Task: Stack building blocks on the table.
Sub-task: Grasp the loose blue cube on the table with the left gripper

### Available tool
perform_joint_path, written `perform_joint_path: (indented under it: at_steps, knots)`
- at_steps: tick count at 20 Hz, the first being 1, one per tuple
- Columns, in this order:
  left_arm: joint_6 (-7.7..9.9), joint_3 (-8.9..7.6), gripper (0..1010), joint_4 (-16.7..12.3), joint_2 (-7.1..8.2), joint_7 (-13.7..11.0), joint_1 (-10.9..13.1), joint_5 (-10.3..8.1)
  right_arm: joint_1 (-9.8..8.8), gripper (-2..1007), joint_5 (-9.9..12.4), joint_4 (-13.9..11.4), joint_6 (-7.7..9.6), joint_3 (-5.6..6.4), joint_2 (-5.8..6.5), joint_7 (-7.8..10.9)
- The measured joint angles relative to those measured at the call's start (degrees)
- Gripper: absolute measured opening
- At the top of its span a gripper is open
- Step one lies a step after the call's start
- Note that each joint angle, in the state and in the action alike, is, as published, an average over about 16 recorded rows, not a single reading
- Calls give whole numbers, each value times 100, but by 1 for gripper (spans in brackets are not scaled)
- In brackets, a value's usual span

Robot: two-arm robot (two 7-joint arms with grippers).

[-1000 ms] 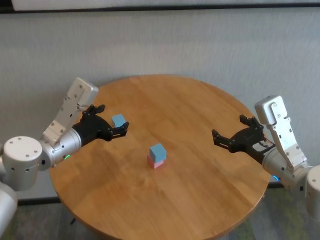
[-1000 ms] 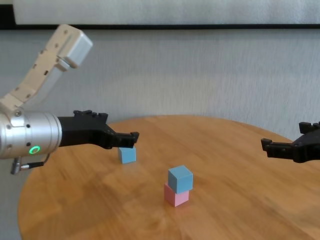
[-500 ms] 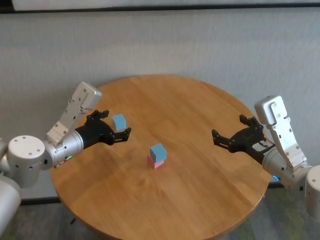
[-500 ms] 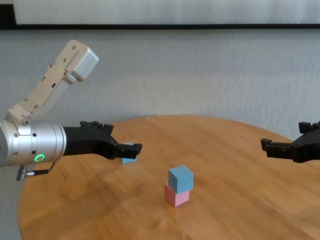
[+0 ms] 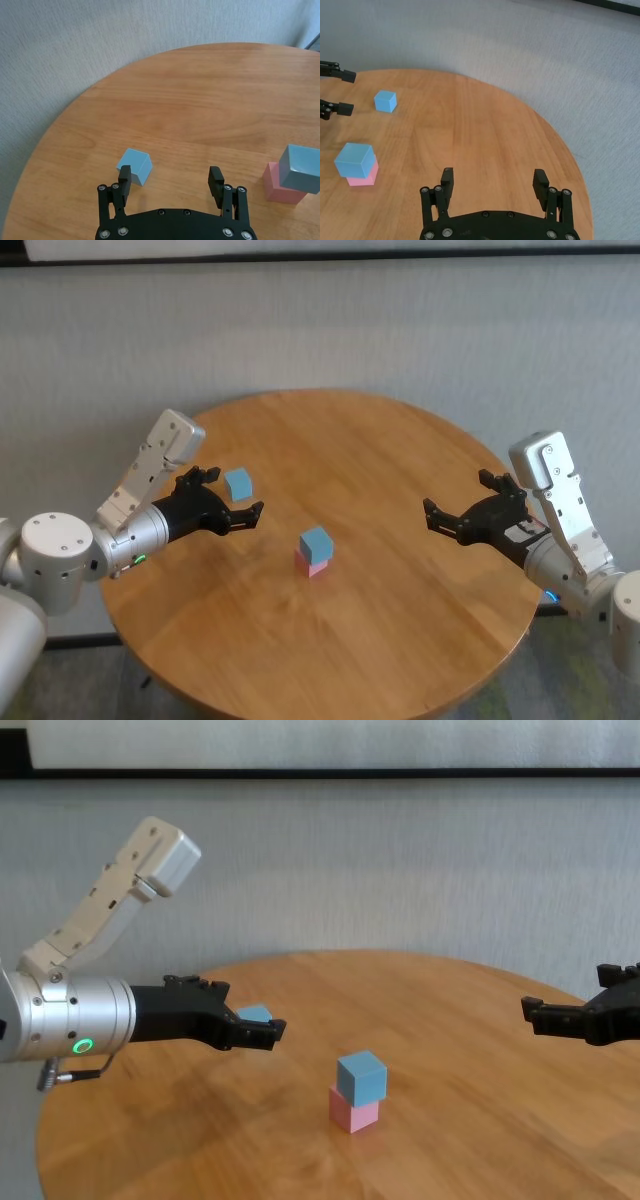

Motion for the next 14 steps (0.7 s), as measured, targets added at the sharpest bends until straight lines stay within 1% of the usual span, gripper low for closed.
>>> perform_joint_path:
  at_steps: [7,14]
  knots:
    - [74,78,1000,172,-56,2,-100,46,0,1000,0,0,0,0,-1,0]
    - [175,126,1000,282,-109,69,-166,122,0,1001,0,0,0,0,-1,0]
